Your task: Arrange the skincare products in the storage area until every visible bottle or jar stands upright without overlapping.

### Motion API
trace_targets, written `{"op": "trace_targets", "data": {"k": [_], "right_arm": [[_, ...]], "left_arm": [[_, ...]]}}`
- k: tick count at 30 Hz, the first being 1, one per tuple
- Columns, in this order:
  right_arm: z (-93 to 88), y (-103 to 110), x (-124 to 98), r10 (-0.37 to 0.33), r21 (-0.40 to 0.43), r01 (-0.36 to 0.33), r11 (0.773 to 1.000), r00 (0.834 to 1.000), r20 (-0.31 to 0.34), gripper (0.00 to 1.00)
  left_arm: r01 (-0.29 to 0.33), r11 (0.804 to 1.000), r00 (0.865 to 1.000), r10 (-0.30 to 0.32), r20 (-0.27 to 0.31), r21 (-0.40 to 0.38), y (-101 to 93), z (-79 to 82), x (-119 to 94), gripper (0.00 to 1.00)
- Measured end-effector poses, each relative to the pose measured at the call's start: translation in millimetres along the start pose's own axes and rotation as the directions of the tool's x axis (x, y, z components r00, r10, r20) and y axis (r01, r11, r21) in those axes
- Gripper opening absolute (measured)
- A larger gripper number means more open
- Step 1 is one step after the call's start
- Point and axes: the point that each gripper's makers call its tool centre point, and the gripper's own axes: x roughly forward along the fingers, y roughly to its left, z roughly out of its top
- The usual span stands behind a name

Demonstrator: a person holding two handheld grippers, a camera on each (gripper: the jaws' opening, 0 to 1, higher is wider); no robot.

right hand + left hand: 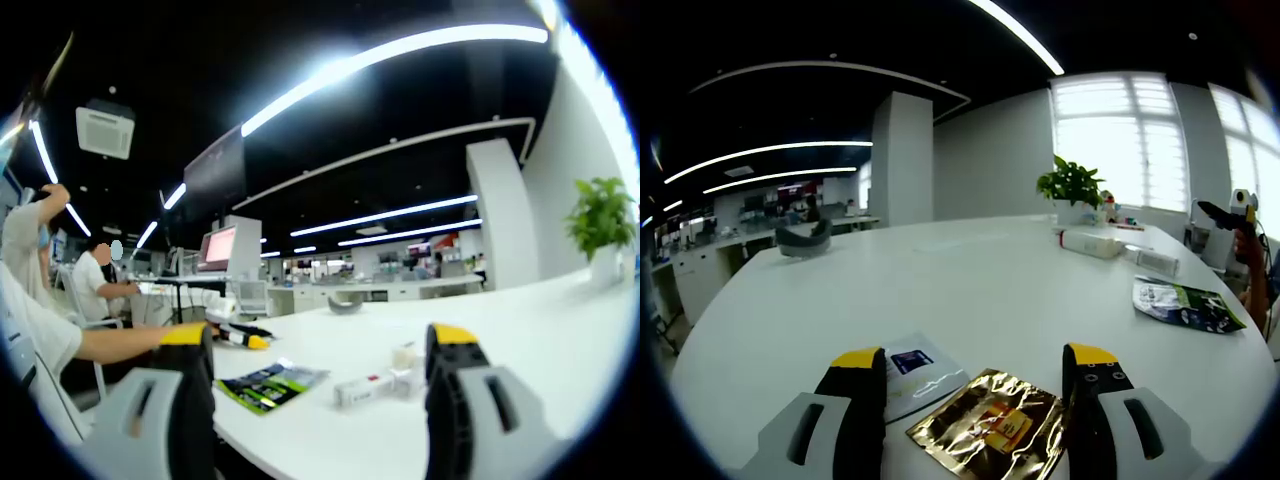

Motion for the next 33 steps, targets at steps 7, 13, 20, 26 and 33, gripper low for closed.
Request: {"op": "trace_targets", "data": {"k": [7, 13, 20, 26, 33], "right_arm": [[-1.6, -1, 0, -0.001, 0.002, 0.001, 1.000, 1.000, -0.003, 0.88], [-0.7, 2, -1, -0.002, -0.003, 0.002, 1.000, 1.000, 0.000, 0.88], [-4.5, 7, 4, 0.014, 0.001, -0.014, 1.000, 1.000, -0.014, 0.88], [-2.2, 6, 2, 0.014, 0.000, -0.014, 1.000, 1.000, -0.004, 0.88], [0.1, 3, 0, 0.010, 0.004, -0.010, 1.000, 1.000, 0.004, 0.88]], "left_arm": [[0.022, 1.000, 1.000, -0.022, 0.011, 0.006, -6.1, 3.3, 0, 0.71], [0.002, 1.000, 1.000, -0.002, 0.019, 0.000, -1.9, 5.2, 3, 0.95], [0.012, 0.999, 0.999, -0.014, 0.035, 0.041, -6.6, 10.6, 11, 0.99], [-0.033, 0.999, 0.999, 0.032, 0.035, 0.030, 7.5, 11.1, 12, 1.00], [-0.040, 0.999, 0.999, 0.040, 0.024, -0.003, 11.6, 10.6, 15, 1.00]]}}
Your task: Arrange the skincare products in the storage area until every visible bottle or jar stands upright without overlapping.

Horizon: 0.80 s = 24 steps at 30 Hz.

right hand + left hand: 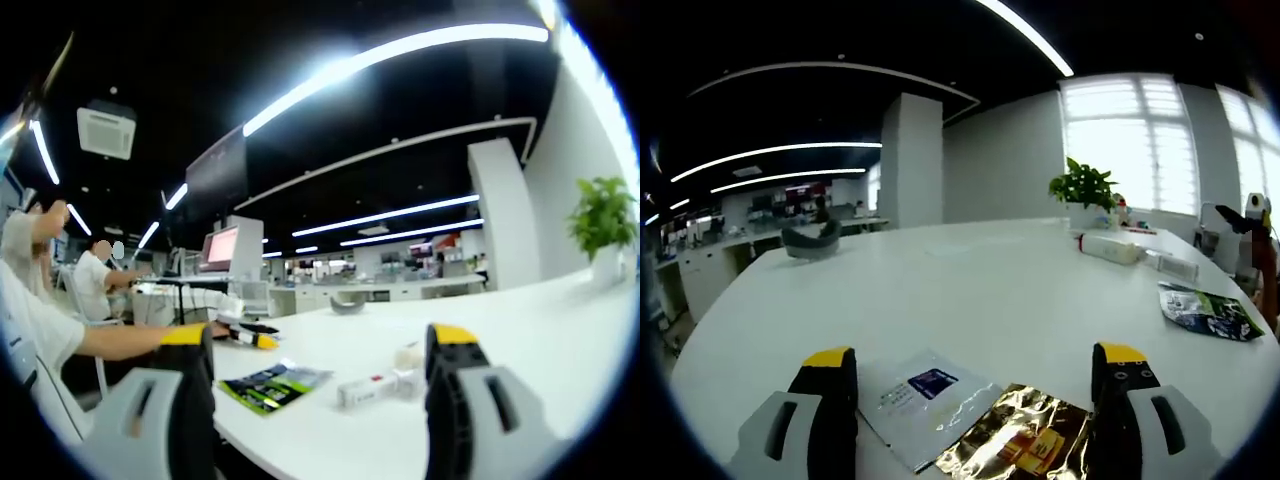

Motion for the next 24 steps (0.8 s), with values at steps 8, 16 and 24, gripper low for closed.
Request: {"op": "trace_targets", "data": {"k": [8, 16, 24], "right_arm": [[-3.7, 0, 1, -0.001, 0.000, 0.001, 1.000, 1.000, -0.015, 0.88], [1.5, -1, -1, -0.006, -0.004, 0.006, 1.000, 1.000, 0.000, 0.88], [0.4, 0, -2, -0.001, -0.003, 0.001, 1.000, 1.000, -0.005, 0.88]], "left_arm": [[-0.003, 1.000, 1.000, 0.003, 0.011, -0.001, -6.1, -2.4, -5, 0.96], [0.008, 1.000, 1.000, -0.008, 0.014, 0.002, -18.3, -7.8, -18, 0.74], [0.019, 1.000, 1.000, -0.020, 0.018, 0.005, -28.0, -9.2, -20, 0.57]]}}
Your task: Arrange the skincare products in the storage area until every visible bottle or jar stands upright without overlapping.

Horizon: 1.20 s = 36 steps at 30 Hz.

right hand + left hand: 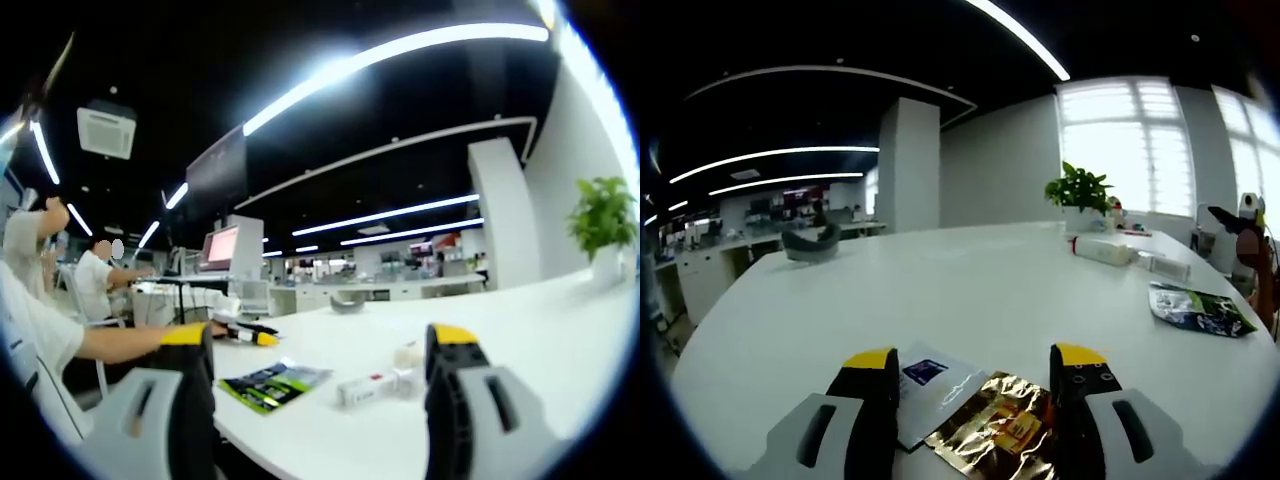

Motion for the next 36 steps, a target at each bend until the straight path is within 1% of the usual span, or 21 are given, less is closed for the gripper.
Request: {"op": "trace_targets", "data": {"k": [2, 7, 9, 11, 14, 17, 18, 19, 20, 21, 22, 23, 24, 25, 26, 28, 30, 31, 33, 35, 36], "right_arm": [[0.9, 0, 0, -0.002, -0.003, 0.002, 1.000, 1.000, 0.002, 0.88], [0.5, -2, 1, -0.005, -0.002, 0.005, 1.000, 1.000, 0.002, 0.88], [-1.3, -2, 3, -0.002, 0.004, 0.002, 1.000, 1.000, 0.000, 0.88], [-4.3, -2, 4, 0.001, 0.006, -0.001, 1.000, 1.000, -0.008, 0.87], [-7.2, -1, 5, 0.005, 0.009, -0.005, 1.000, 1.000, -0.017, 0.87], [-7.4, 1, 6, 0.010, 0.009, -0.010, 1.000, 1.000, -0.018, 0.87], [-7.1, 2, 6, 0.012, 0.007, -0.011, 1.000, 1.000, -0.018, 0.87], [-6.5, 3, 6, 0.013, 0.007, -0.012, 1.000, 1.000, -0.016, 0.87], [-6.1, 3, 7, 0.014, 0.007, -0.014, 1.000, 1.000, -0.016, 0.87], [-5.9, 4, 7, 0.015, 0.006, -0.014, 1.000, 1.000, -0.016, 0.87], [-6.0, 4, 7, 0.014, 0.005, -0.014, 1.000, 1.000, -0.016, 0.87], [-6.0, 4, 8, 0.013, 0.004, -0.013, 1.000, 1.000, -0.017, 0.87], [-6.6, 4, 9, 0.012, 0.004, -0.012, 1.000, 1.000, -0.017, 0.87], [-7.7, 4, 10, 0.013, 0.006, -0.013, 1.000, 1.000, -0.021, 0.87], [-9.1, 5, 11, 0.015, 0.006, -0.015, 1.000, 1.000, -0.026, 0.87], [-10.0, 5, 11, 0.017, 0.005, -0.016, 1.000, 0.999, -0.032, 0.87], [-9.7, 6, 12, 0.016, 0.003, -0.016, 1.000, 0.999, -0.031, 0.87], [-9.8, 6, 12, 0.017, 0.003, -0.017, 1.000, 0.999, -0.032, 0.87], [-10.3, 7, 13, 0.017, 0.003, -0.016, 1.000, 0.999, -0.032, 0.87], [-11.2, 8, 13, 0.018, 0.001, -0.018, 1.000, 0.999, -0.037, 0.87], [-11.2, 8, 13, 0.018, 0.000, -0.018, 1.000, 0.999, -0.037, 0.87]], "left_arm": [[0.002, 1.000, 1.000, -0.002, -0.004, -0.002, -1.6, -0.8, -1, 0.49], [0.005, 1.000, 1.000, -0.005, -0.004, -0.003, -0.1, -0.4, -1, 0.44], [0.006, 1.000, 1.000, -0.006, -0.007, -0.004, 0.7, -0.3, -1, 0.37], [0.011, 1.000, 1.000, -0.011, -0.007, -0.002, 1.6, 0.4, 0, 0.33], [0.014, 1.000, 1.000, -0.014, -0.008, -0.002, 5.2, 1.9, 1, 0.33], [0.007, 1.000, 1.000, -0.008, -0.028, -0.002, 9.0, 1.6, 0, 0.35], [0.001, 0.999, 0.998, 0.002, -0.060, 0.048, 11.2, -0.2, -2, 0.36], [-0.022, 0.994, 0.998, 0.028, -0.055, 0.105, 13.1, 3.6, -3, 0.36], [-0.007, 0.989, 1.000, 0.007, 0.005, 0.149, 7.5, 14.8, -4, 0.36], [0.010, 0.984, 0.996, -0.026, 0.089, 0.176, 0.2, 29.9, -6, 0.36], [0.006, 0.980, 0.986, -0.040, 0.163, 0.201, -3.3, 44.5, -11, 0.36], [-0.006, 0.977, 0.977, -0.039, 0.208, 0.213, -3.8, 53.9, -14, 0.36], [-0.033, 0.972, 0.959, -0.035, 0.282, 0.233, -4.6, 71.2, -20, 0.36], [-0.051, 0.962, 0.951, -0.035, 0.306, 0.270, -6.1, 80.4, -24, 0.36], [-0.076, 0.952, 0.940, -0.030, 0.341, 0.296, -7.5, 90.3, -29, 0.36], [-0.120, 0.937, 0.910, -0.029, 0.414, 0.329, -12.5, 109.7, -40, 0.36], [-0.106, 0.937, 0.872, -0.073, 0.485, 0.332, -27.7, 129.8, -53, 0.36], [-0.098, 0.942, 0.851, -0.088, 0.518, 0.321, -34.4, 139.3, -59, 0.36], [-0.080, 0.947, 0.816, -0.117, 0.566, 0.312, -46.3, 153.5, -70, 0.36], [-0.071, 0.950, 0.807, -0.124, 0.578, 0.304, -52.8, 158.2, -76, 0.36], [-0.056, 0.959, 0.784, -0.129, 0.607, 0.276, -57.3, 164.8, -80, 0.38]]}}
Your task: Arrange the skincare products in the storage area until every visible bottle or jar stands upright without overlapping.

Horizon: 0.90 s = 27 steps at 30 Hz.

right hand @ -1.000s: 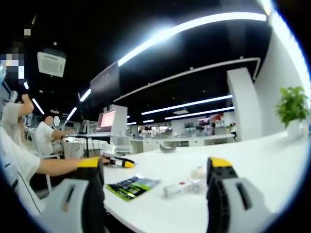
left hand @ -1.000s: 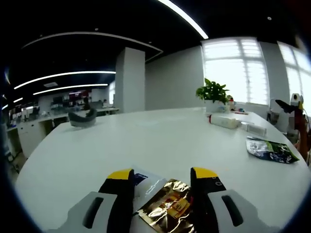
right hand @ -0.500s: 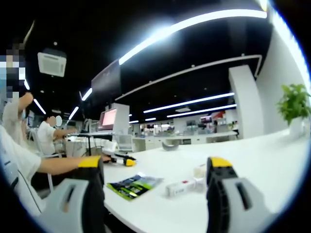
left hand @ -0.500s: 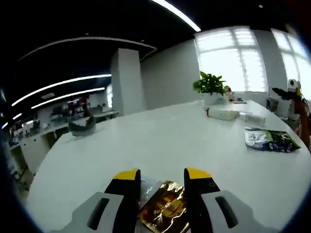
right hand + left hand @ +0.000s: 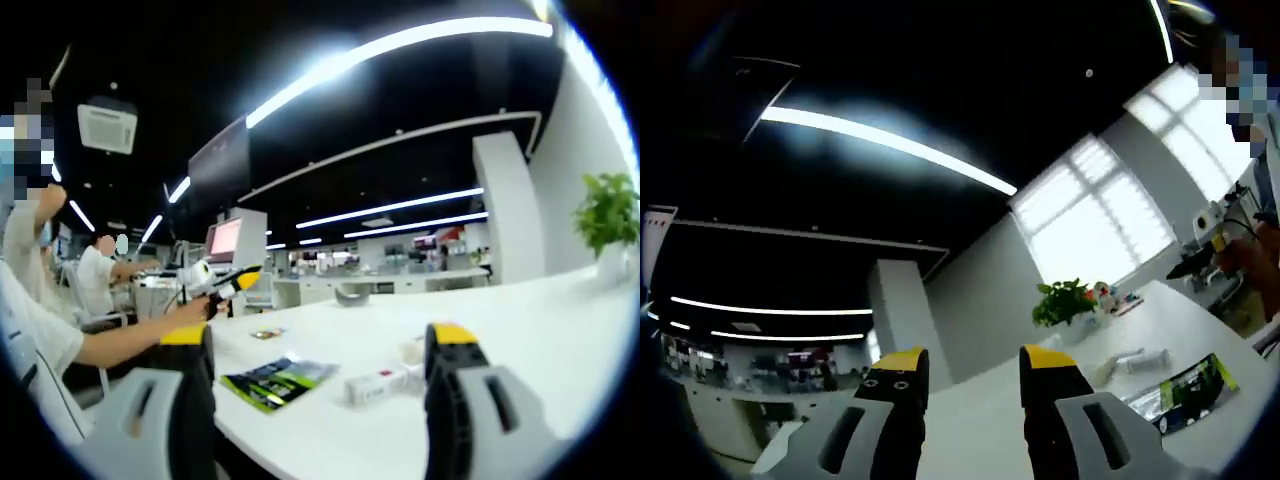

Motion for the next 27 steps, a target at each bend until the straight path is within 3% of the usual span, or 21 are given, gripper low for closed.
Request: {"op": "trace_targets", "data": {"k": [1, 3, 4, 6, 9, 11, 13, 15, 16, 18, 20, 22, 23, 24, 25, 26, 27], "right_arm": [[0.3, 0, 0, 0.000, 0.000, 0.000, 1.000, 1.000, 0.001, 0.87], [1.4, 0, 0, 0.000, 0.000, 0.000, 1.000, 1.000, 0.006, 0.87], [1.3, 0, 0, -0.001, 0.001, 0.001, 1.000, 1.000, 0.008, 0.87], [-1.5, -1, 1, 0.000, 0.003, 0.000, 1.000, 1.000, -0.001, 0.87], [-3.4, -1, 1, -0.002, 0.001, 0.002, 1.000, 1.000, -0.008, 0.87], [-1.5, 0, -1, -0.002, -0.001, 0.002, 1.000, 1.000, -0.001, 0.87], [0.2, 1, -2, -0.002, -0.002, 0.002, 1.000, 1.000, 0.005, 0.87], [2.2, 1, -2, -0.003, -0.006, 0.003, 1.000, 1.000, 0.012, 0.87], [3.5, 0, -1, -0.003, -0.006, 0.004, 1.000, 1.000, 0.019, 0.87], [4.4, -1, -1, -0.003, -0.004, 0.004, 1.000, 1.000, 0.028, 0.86], [5.7, -3, 0, -0.004, -0.001, 0.004, 1.000, 0.999, 0.037, 0.82], [7.8, -4, 0, -0.007, 0.003, 0.007, 1.000, 0.999, 0.052, 0.82], [8.7, -3, 0, -0.008, 0.002, 0.008, 1.000, 0.998, 0.059, 0.82], [8.9, -2, 0, -0.007, 0.000, 0.007, 1.000, 0.998, 0.062, 0.82], [8.7, -1, 0, -0.004, -0.005, 0.005, 1.000, 0.998, 0.061, 0.82], [8.3, 2, 0, -0.001, -0.011, 0.002, 1.000, 0.998, 0.056, 0.82], [8.3, 3, 0, 0.001, -0.015, -0.001, 1.000, 0.999, 0.054, 0.82]], "left_arm": [[-0.016, 0.996, 1.000, 0.018, 0.024, -0.085, -4.2, 9.3, 0, 0.38], [0.055, 0.984, 0.998, -0.055, 0.003, -0.169, -23.8, 14.2, 1, 0.40], [0.052, 0.989, 0.999, -0.053, 0.003, -0.142, -27.2, 17.9, 2, 0.42], [0.057, 0.995, 0.997, -0.053, 0.057, -0.077, -39.5, 31.2, 4, 0.52], [0.089, 0.987, 0.992, -0.075, 0.105, -0.135, -61.9, 46.5, 2, 0.57], [0.093, 0.978, 0.990, -0.070, 0.124, -0.189, -72.4, 54.8, 0, 0.68], [0.087, 0.967, 0.985, -0.047, 0.164, -0.241, -79.3, 65.2, -3, 0.87], [0.104, 0.947, 0.969, -0.026, 0.247, -0.305, -85.3, 81.0, -8, 0.99], [0.116, 0.950, 0.958, -0.030, 0.284, -0.290, -87.7, 88.9, -11, 1.00], [0.134, 0.959, 0.947, -0.050, 0.316, -0.250, -99.7, 98.3, -16, 1.00], [0.128, 0.979, 0.953, -0.077, 0.293, -0.158, -114.9, 102.0, -19, 0.98], [0.118, 0.979, 0.955, -0.066, 0.288, -0.168, -123.7, 109.3, -23, 0.76], [0.146, 0.977, 0.943, -0.090, 0.321, -0.156, -129.5, 117.4, -28, 0.65], [0.141, 0.974, 0.934, -0.072, 0.350, -0.175, -129.0, 124.2, -30, 0.54], [0.089, 0.984, 0.945, -0.035, 0.325, -0.154, -123.0, 123.0, -33, 0.48], [0.079, 0.988, 0.946, -0.033, 0.322, -0.133, -122.6, 122.9, -34, 0.46], [0.042, 0.994, 0.960, -0.014, 0.279, -0.097, -118.8, 117.2, -35, 0.45]]}}
